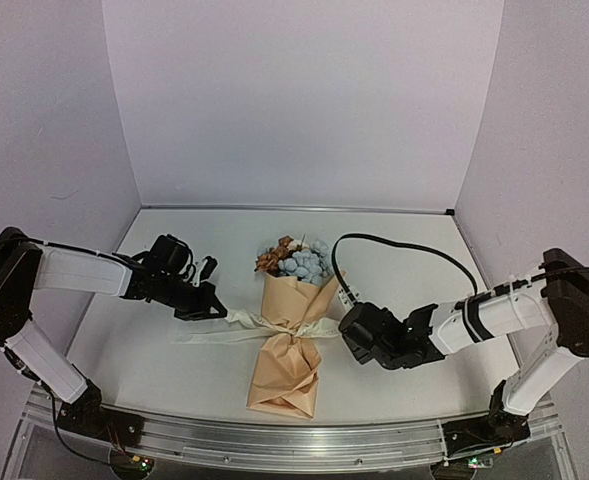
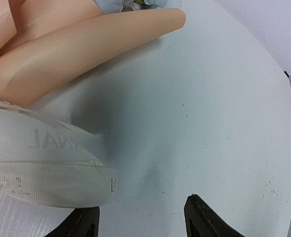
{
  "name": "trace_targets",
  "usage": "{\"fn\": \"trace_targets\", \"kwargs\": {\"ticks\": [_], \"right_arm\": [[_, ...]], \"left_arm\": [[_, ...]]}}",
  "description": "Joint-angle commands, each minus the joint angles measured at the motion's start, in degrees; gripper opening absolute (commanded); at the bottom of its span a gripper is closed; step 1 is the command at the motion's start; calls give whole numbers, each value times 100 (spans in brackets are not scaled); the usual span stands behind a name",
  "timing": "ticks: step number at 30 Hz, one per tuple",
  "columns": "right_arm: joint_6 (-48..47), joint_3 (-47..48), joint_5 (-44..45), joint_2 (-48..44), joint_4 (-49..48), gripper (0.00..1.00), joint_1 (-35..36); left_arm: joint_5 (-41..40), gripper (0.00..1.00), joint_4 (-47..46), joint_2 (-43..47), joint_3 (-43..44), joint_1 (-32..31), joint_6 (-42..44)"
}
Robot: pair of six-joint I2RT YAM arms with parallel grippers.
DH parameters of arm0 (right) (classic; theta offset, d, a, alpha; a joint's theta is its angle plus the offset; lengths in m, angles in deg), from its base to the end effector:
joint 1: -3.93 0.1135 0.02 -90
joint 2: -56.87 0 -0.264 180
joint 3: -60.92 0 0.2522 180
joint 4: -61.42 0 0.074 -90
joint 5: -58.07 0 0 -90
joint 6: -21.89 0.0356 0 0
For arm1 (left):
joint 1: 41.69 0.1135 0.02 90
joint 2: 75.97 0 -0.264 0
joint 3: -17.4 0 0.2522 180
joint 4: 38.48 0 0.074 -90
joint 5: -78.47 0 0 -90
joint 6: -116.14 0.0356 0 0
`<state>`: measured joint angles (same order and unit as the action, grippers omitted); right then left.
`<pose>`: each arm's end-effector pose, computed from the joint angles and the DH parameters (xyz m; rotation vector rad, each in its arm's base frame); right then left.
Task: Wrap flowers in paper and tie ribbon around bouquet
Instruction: Tie the half-tied ribbon around the folded bouquet.
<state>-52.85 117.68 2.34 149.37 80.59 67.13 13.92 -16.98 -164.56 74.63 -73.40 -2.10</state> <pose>0.1512 0.2549 0.1453 -0.7308 2.1967 -0.0896 0.2412 -0.1670 0.1616 0.2796 2.6275 -0.9577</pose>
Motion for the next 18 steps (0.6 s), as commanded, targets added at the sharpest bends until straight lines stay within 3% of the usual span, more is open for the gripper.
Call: {"fn": "trace_targets", "kwargs": {"ticks": [1,5,12,18], "right_arm": [[59,-130,-227,-162,-393,61,-119],[106,-299,-467,-251,-969,61,-190],[901,-277,-1257,-418,-1393,63,-678],[928,48,-1828,-249,-1492,63,-783]], "left_arm": [[24,0,28,47,239,6,139],[31,0,17,90,225,6,120],[39,0,-9,125,168,6,110],[71,0,-74,149,153,6,76]]}}
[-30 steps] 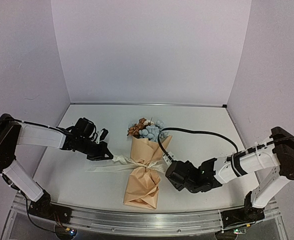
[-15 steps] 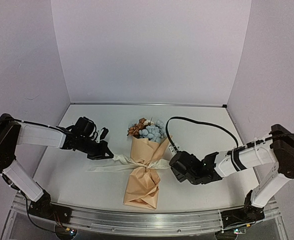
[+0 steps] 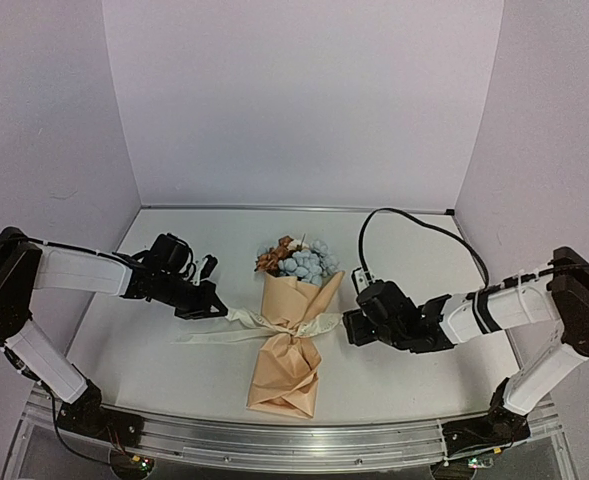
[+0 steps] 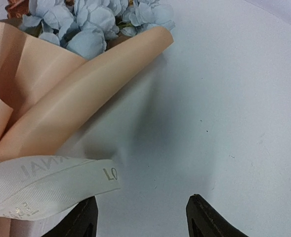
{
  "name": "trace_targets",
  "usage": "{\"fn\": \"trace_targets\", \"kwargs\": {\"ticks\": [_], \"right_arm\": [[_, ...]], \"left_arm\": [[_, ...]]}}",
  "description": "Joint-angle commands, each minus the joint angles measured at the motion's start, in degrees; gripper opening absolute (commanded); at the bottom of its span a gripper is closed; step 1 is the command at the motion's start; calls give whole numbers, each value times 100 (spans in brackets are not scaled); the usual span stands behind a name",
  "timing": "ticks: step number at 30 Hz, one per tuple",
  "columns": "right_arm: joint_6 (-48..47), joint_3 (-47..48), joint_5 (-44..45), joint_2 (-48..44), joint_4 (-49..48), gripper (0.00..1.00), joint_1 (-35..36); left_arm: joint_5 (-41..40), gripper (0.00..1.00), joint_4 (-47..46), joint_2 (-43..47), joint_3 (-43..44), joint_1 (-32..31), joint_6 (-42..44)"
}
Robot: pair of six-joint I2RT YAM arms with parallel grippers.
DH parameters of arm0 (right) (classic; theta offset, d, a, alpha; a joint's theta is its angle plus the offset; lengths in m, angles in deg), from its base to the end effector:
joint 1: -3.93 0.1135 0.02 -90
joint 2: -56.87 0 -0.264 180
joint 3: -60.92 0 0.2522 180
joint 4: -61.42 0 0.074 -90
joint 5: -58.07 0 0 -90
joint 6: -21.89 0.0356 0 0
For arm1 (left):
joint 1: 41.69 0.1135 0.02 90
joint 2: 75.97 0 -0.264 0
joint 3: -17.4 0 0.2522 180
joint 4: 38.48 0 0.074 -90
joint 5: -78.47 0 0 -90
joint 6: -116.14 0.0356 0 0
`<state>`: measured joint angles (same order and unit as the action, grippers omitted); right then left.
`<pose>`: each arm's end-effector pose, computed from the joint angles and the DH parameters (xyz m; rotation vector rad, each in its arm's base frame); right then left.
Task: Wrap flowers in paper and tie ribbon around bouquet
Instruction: Tie the half-tied ribbon around the folded bouquet.
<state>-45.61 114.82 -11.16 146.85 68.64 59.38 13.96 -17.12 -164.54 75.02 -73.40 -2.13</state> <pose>0.1816 0.2414 0.1554 -0.4730 2.2345 0.2939 0.2426 -0.1679 0.1637 0.2813 2.6176 -0.9620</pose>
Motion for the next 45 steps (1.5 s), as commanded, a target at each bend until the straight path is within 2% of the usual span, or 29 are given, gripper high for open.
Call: {"fn": "trace_targets", "kwargs": {"ticks": [1,5,9,13,17,20,23,29,34,37,40,45], "right_arm": [[198,360,-508,48,-302,63,-15],[332,380,-649,106,-317,64,-35],[824,-71,-349,-479,-255,64,-100],[1617,-424,-1262,-1122,34,66,-343],[1915,-603,-2014,-1542,250,68,-528],[1453,-296,-3033,-1452,654,66,-674],[577,-164,-3630,-1274,845,64,-684],[-1294,-445,-3713,-1360,863,63,-687],[-2407,-288,-3807,-1224,877,64,-750],[-2419,51,-4281,-959,907,65,-1017],[-1994,450,-4941,-687,967,65,-1340],[-1769,1014,-5840,-341,1458,65,-1560]], "left_arm": [[72,0,-65,156,114,6,76],[96,0,-77,210,77,6,62],[52,0,-73,322,-11,6,3],[41,0,-74,438,-120,6,-18],[17,0,-47,447,-117,6,24],[66,0,-76,371,-67,7,21],[98,0,-42,280,16,7,42],[81,0,80,243,150,6,98],[95,0,119,158,225,7,129],[96,0,130,128,268,6,129],[93,0,150,128,300,6,139],[81,0,183,129,300,6,159]]}}
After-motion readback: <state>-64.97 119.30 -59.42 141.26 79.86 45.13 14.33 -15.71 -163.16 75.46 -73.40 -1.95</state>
